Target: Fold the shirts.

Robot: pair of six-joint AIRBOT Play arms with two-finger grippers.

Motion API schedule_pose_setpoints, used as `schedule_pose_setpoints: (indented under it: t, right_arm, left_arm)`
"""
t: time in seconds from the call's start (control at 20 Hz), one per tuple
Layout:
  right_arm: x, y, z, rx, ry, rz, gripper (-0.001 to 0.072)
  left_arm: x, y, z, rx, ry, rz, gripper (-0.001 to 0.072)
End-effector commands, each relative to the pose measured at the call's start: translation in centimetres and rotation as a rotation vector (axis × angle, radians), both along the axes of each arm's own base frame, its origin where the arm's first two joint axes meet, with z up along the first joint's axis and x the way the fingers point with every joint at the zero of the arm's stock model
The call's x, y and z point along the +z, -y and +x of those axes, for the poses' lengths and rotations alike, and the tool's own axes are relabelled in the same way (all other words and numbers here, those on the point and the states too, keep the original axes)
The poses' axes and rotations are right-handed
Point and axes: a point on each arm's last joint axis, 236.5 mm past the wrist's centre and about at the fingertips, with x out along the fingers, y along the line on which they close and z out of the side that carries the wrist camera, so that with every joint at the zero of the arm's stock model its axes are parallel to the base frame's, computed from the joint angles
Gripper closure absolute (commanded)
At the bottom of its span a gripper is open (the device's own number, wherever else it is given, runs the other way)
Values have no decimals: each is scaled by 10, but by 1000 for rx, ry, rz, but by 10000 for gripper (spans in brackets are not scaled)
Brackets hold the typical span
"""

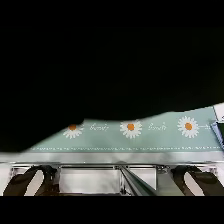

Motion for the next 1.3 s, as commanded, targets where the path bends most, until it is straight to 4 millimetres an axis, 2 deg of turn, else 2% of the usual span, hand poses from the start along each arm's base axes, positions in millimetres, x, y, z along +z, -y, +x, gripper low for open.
schedule_pose_setpoints:
  t: [0.0, 0.05, 0.15, 0.3, 0.4, 0.5, 0.6, 0.7, 0.8, 0.85, 0.9, 0.95, 1.0, 1.05, 1.1, 1.15, 1.25]
  right_arm:
    - [-46, -6, -6, 25, -138, 22, 681]
    - [-63, -9, 3, 40, -187, 36, 681]
    - [-103, -15, 32, 75, -285, 60, 681]
    - [-174, -19, 89, 108, -437, 116, 681]
    - [-226, -20, 135, 114, -539, 160, 681]
    - [-274, -17, 182, 101, -626, 204, 681]
    - [-329, -10, 230, 43, -690, 265, 681]
    - [-385, -3, 269, -8, -755, 316, 681]
    - [-419, -1, 302, -46, -787, 375, 680]
    - [-428, 4, 322, -91, -788, 433, 679]
    - [-432, 10, 340, -126, -789, 483, 619]
    - [-432, 16, 352, -143, -790, 510, 475]
    - [-428, 25, 361, -154, -789, 531, 321]
    - [-421, 37, 365, -155, -786, 535, 297]
    - [-409, 55, 365, -162, -774, 528, 297]
    - [-394, 79, 362, -178, -759, 513, 298]
    - [-374, 124, 335, -213, -772, 465, 299]
  left_arm:
    - [-32, -7, -7, 42, -66, 25, 687]
    - [-48, -10, 6, 41, -118, 14, 687]
    - [-98, -20, 46, 38, -272, -20, 687]
    - [-192, -36, 116, 39, -524, -111, 687]
    - [-255, -43, 162, 52, -656, -170, 687]
    - [-320, -42, 203, 55, -785, -209, 687]
    - [-379, -31, 239, 46, -898, -223, 687]
    - [-433, -23, 272, 70, -955, -239, 687]
    - [-472, -21, 301, 108, -969, -291, 687]
    - [-485, -20, 315, 121, -972, -339, 687]
    - [-493, -21, 323, 112, -978, -342, 685]
    - [-495, -25, 332, 109, -985, -346, 630]
    - [-490, -30, 337, 99, -990, -348, 415]
    - [-478, -38, 341, 88, -994, -355, 207]
    - [-465, -49, 339, 72, -1002, -344, 202]
    - [-453, -68, 332, 73, -1021, -303, 202]
    - [-449, -119, 299, 144, -1155, -277, 202]
